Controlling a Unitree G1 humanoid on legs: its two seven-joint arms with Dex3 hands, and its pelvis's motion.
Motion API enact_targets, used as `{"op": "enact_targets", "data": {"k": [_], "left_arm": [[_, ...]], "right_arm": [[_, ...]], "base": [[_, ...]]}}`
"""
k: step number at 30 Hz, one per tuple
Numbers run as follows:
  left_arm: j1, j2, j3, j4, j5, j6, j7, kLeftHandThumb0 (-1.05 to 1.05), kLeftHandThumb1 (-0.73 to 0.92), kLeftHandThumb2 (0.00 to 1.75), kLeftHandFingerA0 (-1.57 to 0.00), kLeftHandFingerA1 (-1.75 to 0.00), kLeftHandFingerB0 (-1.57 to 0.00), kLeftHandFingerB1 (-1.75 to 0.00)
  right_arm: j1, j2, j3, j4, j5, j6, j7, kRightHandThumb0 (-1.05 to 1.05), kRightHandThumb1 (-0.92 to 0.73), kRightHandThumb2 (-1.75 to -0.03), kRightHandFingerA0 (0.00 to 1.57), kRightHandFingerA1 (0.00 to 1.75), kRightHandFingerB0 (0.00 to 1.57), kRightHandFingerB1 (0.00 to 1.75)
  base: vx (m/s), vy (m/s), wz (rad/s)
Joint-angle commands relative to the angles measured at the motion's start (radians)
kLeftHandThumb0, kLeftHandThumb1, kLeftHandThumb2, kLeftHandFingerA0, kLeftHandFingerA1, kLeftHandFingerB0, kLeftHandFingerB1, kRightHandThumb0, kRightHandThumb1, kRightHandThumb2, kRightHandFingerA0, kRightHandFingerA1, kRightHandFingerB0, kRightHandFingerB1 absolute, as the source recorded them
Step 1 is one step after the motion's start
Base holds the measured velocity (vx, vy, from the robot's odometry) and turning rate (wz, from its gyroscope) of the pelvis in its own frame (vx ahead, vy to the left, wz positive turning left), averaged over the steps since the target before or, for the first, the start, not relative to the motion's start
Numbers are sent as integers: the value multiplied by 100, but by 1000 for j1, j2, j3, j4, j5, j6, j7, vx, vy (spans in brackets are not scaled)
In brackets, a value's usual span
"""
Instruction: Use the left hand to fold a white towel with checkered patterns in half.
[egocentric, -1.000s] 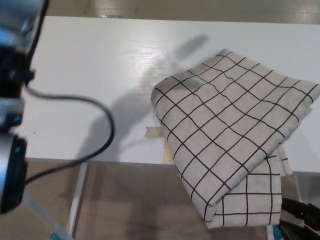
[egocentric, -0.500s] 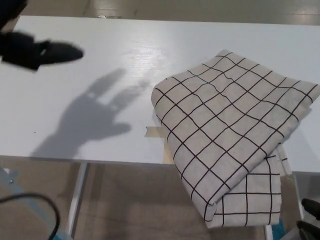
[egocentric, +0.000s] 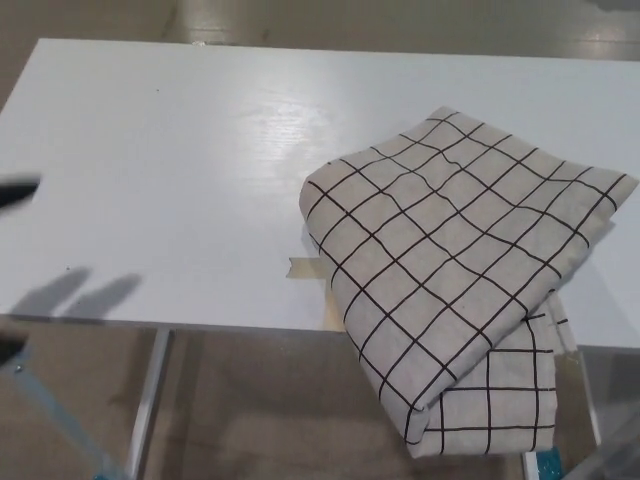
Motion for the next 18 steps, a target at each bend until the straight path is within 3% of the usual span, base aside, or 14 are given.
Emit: {"op": "enact_targets", "data": {"k": [1, 5, 12, 17, 18], "left_arm": [[333, -52, 114, 210, -361, -179, -230, -89, 72, 62, -20, -36, -22, -31], [267, -63, 43, 601, -167, -314, -76, -88, 71, 62, -30, -38, -25, -32], [237, -46, -25, 823, -28, -348, 82, -89, 70, 62, -31, -37, -25, -31], [219, -31, -53, 899, -21, -367, 109, -88, 69, 62, -31, -37, -25, -31], [197, -25, -75, 941, -8, -339, 121, -84, 67, 61, -26, -35, -22, -30]], "right_arm": [[72, -19, -105, -75, 100, 29, -4, -64, -64, -60, 41, 36, 43, 38], [65, -17, -109, -36, 91, 35, -3, -65, -64, -60, 38, 35, 43, 38], [62, -4, -92, 42, 73, 20, 15, -63, -64, -60, 38, 36, 39, 36], [61, 1, -82, 85, 64, -5, 26, -63, -64, -60, 37, 36, 37, 36], [68, 6, -68, 106, 49, -20, 29, -63, -65, -59, 34, 35, 30, 33]], "base": [[0, 0, 0], [0, 0, 0], [0, 0, 0], [0, 0, 0], [0, 0, 0]]}}
